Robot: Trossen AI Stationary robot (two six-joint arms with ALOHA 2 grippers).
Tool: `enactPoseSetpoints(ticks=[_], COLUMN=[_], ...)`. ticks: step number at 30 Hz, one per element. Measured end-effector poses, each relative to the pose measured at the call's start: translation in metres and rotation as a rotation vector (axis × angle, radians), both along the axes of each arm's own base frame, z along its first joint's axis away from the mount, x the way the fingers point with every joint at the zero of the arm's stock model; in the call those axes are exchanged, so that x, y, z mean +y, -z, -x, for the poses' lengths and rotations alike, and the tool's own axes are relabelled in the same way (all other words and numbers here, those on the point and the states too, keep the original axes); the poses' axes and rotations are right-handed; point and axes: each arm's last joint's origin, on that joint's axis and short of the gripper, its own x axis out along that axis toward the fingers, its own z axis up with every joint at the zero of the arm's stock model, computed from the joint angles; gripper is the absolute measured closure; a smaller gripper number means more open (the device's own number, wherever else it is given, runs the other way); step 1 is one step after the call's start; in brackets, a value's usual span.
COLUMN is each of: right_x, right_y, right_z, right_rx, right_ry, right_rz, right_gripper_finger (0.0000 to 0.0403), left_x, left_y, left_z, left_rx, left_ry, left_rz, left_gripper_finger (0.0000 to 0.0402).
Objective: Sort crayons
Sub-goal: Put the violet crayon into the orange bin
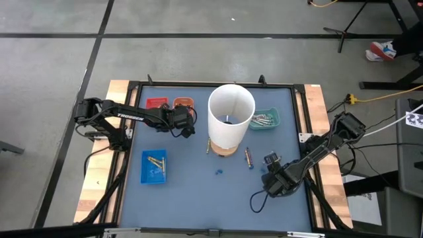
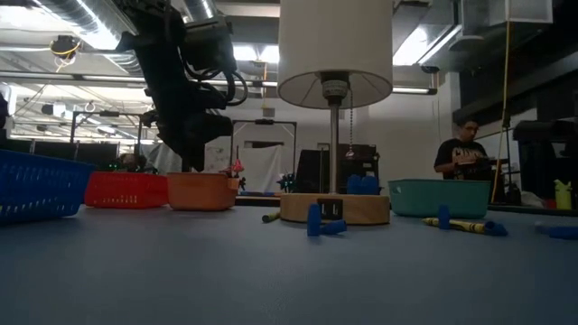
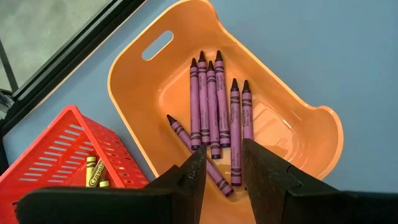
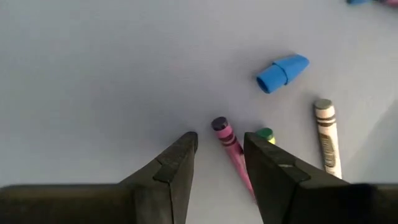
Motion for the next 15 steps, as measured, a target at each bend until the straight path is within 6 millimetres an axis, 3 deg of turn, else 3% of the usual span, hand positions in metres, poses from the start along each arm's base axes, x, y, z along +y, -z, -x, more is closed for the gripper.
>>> enactPoseSetpoints(ticks=[7,15], right_x=[0.0,-0.01], right_y=[0.0,0.0], right_z=[0.0,-0.009], right_rx=[0.01,0.038], right_ry=[-0.085,-0.046], right_rz=[0.003,-0.034], right_gripper_finger=[0.0256,0.0256], left_x=[0.0,0.0], left_y=[0.0,0.0], left_z=[0.0,0.0], left_rx=[0.0,0.0], left_ry=[0.0,0.0], left_rz=[0.0,0.0], left_gripper_finger=[0.0315,0.0315])
